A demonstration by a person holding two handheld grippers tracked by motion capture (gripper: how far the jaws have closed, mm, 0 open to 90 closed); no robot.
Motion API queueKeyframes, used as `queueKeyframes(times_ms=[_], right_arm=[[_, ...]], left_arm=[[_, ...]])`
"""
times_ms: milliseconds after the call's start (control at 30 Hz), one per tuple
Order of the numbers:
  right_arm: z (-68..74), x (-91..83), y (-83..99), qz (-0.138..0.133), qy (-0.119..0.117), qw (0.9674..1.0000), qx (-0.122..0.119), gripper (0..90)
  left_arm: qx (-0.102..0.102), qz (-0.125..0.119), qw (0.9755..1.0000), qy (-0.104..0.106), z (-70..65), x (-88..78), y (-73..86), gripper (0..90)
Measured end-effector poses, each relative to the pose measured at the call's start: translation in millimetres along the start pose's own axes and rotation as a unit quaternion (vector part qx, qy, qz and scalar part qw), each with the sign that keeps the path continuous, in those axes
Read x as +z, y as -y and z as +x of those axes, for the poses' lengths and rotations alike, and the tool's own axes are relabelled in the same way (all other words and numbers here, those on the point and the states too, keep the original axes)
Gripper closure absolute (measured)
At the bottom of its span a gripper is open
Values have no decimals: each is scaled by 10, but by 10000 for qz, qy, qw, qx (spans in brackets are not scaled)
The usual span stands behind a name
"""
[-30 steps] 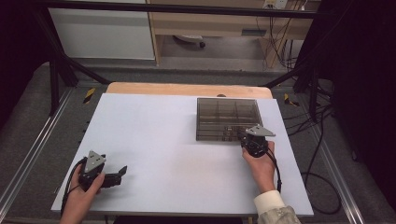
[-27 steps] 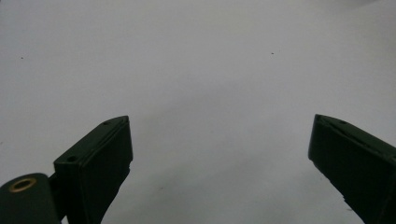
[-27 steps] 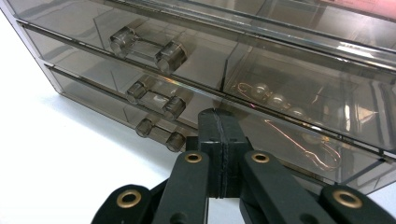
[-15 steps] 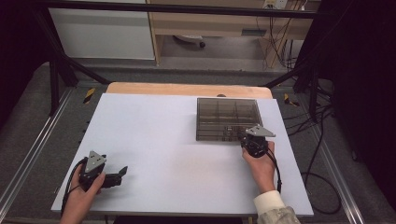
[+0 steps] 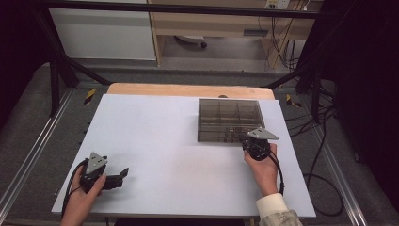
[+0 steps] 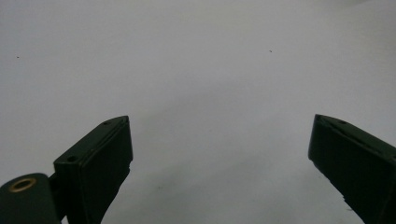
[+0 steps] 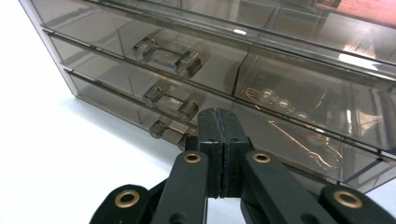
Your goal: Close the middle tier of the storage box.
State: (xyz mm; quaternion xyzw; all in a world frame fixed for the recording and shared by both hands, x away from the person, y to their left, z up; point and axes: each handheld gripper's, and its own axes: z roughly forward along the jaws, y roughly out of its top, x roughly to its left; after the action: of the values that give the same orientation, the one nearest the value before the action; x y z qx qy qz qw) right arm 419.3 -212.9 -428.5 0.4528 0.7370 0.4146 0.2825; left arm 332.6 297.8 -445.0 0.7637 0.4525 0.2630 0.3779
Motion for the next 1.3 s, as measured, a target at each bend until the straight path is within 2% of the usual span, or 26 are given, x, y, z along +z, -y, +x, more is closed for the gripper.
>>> queueKeyframes(times_ms=[767,1300], right_arm=[[47,-131,15,-90,-123,9998,105,756],[93,-153,-2,-124,-210,9996,138,698]], left_arm=[[-12,-10,10000,0,4,-4,0,62],[-19,-11,10000,0,6,-4,2,62]])
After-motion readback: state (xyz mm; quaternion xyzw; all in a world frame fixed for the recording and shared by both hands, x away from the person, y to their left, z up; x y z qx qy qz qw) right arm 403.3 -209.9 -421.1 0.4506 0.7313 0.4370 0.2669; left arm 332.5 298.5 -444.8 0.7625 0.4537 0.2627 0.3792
